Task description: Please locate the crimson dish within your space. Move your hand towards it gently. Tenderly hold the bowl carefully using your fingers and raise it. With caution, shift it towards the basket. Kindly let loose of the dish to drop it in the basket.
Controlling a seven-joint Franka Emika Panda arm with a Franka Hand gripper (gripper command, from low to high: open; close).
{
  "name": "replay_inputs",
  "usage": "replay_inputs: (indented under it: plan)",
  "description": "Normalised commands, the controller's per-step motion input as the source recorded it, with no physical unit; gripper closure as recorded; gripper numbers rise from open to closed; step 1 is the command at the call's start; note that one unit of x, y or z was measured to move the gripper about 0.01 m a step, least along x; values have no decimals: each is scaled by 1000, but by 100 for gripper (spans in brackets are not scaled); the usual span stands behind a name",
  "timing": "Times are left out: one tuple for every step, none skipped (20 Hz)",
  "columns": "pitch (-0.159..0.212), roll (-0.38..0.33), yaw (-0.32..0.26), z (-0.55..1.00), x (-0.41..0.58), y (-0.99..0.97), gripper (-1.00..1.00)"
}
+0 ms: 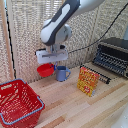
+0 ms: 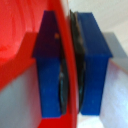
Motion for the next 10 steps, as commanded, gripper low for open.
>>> replay_inputs:
  plan:
    - [68,123,-20,731,0,443,100]
    - [80,123,-12,717,0,443,100]
    - [74,125,0,706,-34,489,100]
    - [62,125,0,697,-137,520,100]
    - [43,125,0,669,-280,566,100]
    - [13,129,0,634,-411,583,100]
    - [0,130,0,611,-471,609,100]
    - [0,127,0,614,-449,637,100]
    - [0,127,0,623,-440,649,100]
    - [0,126,0,623,-437,654,100]
